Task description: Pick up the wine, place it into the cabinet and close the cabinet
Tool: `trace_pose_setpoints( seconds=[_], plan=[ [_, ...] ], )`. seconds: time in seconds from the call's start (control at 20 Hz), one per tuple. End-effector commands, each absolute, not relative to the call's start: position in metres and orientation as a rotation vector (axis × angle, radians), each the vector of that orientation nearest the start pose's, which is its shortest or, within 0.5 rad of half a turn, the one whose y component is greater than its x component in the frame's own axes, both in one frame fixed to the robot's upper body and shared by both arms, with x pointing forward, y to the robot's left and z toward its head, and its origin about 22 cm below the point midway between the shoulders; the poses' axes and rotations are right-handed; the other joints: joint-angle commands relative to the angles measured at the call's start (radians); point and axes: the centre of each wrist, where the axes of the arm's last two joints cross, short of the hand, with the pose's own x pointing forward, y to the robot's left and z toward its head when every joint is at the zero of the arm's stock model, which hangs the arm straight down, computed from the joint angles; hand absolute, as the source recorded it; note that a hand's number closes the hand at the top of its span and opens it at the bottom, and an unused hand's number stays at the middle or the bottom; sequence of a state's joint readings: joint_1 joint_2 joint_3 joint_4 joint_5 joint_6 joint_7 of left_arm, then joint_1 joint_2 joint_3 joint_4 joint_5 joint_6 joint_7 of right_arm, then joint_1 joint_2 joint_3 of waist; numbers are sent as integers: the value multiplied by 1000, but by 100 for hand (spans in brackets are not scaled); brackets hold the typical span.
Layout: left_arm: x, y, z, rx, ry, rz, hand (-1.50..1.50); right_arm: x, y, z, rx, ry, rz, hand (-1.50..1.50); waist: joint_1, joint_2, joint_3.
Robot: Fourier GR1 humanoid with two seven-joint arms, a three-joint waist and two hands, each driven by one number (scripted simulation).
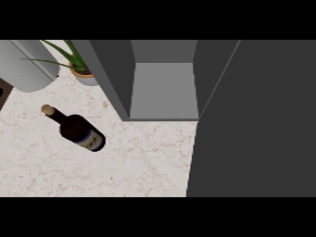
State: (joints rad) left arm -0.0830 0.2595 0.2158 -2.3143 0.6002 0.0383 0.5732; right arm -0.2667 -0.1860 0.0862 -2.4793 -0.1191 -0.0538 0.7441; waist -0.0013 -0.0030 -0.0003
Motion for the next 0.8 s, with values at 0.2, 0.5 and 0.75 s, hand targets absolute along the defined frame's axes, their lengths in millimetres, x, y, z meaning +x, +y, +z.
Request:
trace_pose_setpoints(
  seconds=[0.2,0.5,0.75],
  plan=[
    [188,264,208,-294,-1795,15,-150,119,-209,256,205,-1979,275,-150,-6,-1,0],
    [210,275,199,-251,-1805,72,-150,126,-212,263,194,-1978,263,-150,-7,1,0],
    [207,270,163,-222,-1799,84,-150,123,-214,272,193,-1995,265,-150,-5,0,-1]
  ],
)
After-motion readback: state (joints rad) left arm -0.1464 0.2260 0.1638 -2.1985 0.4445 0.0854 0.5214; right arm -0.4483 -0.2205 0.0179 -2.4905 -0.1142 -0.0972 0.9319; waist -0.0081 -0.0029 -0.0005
